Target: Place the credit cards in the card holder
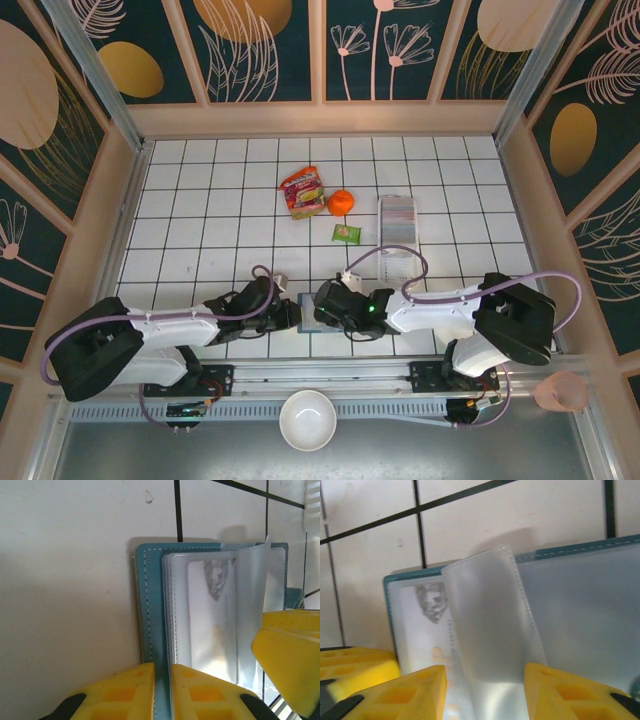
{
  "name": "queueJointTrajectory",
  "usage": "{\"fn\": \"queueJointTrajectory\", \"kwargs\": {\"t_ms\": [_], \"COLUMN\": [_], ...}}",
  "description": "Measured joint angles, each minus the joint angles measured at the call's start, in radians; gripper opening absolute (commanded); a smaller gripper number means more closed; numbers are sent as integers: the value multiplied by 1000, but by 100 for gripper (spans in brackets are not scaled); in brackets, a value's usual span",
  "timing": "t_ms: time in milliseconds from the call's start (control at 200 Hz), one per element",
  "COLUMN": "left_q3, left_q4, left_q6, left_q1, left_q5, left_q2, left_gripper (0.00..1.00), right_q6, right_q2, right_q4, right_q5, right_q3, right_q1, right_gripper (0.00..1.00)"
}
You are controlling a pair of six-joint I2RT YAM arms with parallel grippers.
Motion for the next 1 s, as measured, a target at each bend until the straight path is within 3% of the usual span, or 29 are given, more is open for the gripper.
{"fn": "queueJointTrajectory", "kwargs": {"t_ms": [450, 1001], "left_q3": [-15, -61], "left_q4": [85, 108], "left_q6": [3, -10], "left_q1": [0, 0], "left_q5": [0, -23], "left_q2": [46, -1], "left_gripper": [11, 10], "right_q6": [55, 38], "right_q2": [0, 32], "right_q4": [172, 439], "right_q5": [-26, -60], "right_q3": [-62, -71], "right_q1": [-4, 8], "right_gripper": [43, 42]}}
